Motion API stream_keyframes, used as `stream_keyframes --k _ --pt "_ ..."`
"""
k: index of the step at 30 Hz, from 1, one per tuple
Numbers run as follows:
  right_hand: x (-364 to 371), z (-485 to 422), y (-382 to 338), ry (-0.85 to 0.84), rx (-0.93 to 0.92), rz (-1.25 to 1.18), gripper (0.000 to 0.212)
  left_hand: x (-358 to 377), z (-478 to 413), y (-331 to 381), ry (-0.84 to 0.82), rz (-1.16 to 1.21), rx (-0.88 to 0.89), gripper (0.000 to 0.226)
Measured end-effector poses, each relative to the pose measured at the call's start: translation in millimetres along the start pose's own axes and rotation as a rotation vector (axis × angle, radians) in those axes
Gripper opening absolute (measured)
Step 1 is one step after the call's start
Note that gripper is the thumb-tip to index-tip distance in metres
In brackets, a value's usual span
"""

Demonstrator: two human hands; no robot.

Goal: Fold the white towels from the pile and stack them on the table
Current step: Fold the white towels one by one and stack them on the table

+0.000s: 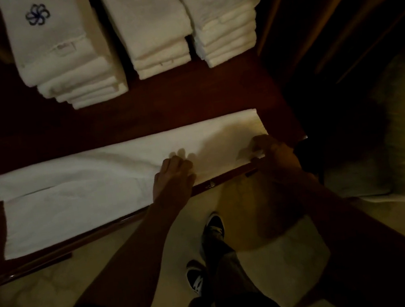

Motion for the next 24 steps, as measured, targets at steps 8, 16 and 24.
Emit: stream_keyframes --k 8,16,24 --pt "-0.4 -37.6 5.9 0.131 0.080 0.094 0.036 5.5 -51.2 -6.7 -0.011 0.021 -0.024 0.029" --pt "-14.7 -68.5 6.7 0.109 0.083 0.006 0.055 -2.4 -87.7 -13.0 -0.022 0.102 -0.055 0.040" --pt "-12.5 -80.8 -52.8 0.133 -0.033 -0.035 0.063 -32.3 -92.2 -31.1 0.080 0.140 -0.011 0.052"
Point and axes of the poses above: each hand's wrist, its own z-axis away from the middle knuckle, its own x-axis out of the palm, y = z × x, the point moved 3 cm from there along -z, towards the middle knuckle, and after that the axes turned 3 degrees about y, right-handed, at the moved point
